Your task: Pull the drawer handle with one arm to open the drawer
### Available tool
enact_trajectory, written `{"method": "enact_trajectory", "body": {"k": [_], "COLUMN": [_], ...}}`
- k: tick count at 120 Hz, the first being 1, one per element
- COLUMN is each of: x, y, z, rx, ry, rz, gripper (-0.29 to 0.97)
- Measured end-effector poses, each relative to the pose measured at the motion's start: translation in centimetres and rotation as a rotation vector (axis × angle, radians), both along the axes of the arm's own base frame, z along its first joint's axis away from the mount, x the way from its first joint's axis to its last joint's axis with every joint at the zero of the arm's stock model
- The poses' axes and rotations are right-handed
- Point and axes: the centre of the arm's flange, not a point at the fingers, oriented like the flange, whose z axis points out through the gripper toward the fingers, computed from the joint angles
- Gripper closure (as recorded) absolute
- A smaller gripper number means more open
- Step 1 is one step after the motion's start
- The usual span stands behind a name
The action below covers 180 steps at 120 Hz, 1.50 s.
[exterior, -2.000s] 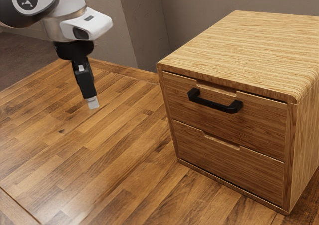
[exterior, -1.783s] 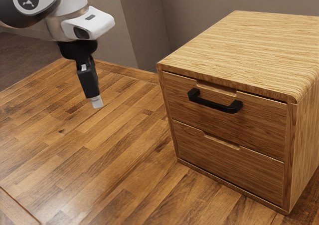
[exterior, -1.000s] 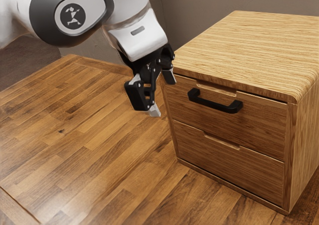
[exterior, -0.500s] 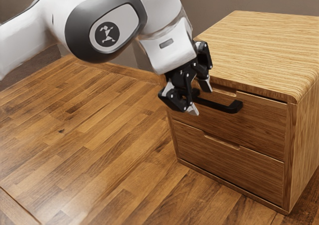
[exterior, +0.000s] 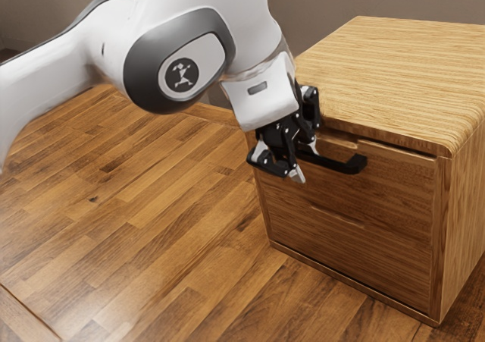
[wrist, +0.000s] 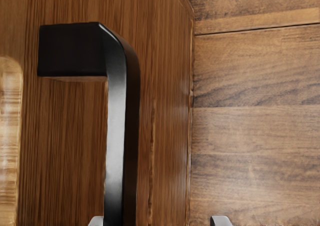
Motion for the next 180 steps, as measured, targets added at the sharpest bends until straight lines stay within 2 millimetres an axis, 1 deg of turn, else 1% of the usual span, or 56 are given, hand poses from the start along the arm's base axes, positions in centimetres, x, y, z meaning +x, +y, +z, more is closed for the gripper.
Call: {"method": "enact_trajectory", "body": {"k": [20, 26, 32, 42, 58, 67, 84, 111, 130, 151, 180], "x": [-0.2, -0.7, -1.3, -2.6, -4.9, -5.8, -7.7, -10.3, -12.3, -13.9, -16.9], "y": [0.6, 0.6, 0.6, 0.5, -0.7, -0.9, -0.4, 0.4, 0.4, 0.4, 0.3], "z": [-0.4, -0.6, -0.7, -0.8, -0.2, -0.1, 0.0, -0.6, -0.7, -1.0, -1.0], "rx": [0.006, 0.012, 0.020, 0.028, 0.035, 0.032, 0.023, 0.014, 0.008, 0.005, 0.004], "ry": [-0.015, -0.024, -0.037, -0.063, -0.120, -0.142, -0.172, -0.187, -0.195, -0.198, -0.214], "rz": [-0.001, -0.006, -0.011, -0.020, -0.054, -0.061, -0.058, -0.047, -0.052, -0.056, -0.064], "gripper": [0.61, 0.63, 0.69, 0.76, 0.76, 0.75, 0.75, 0.73, 0.73, 0.72, 0.72]}}
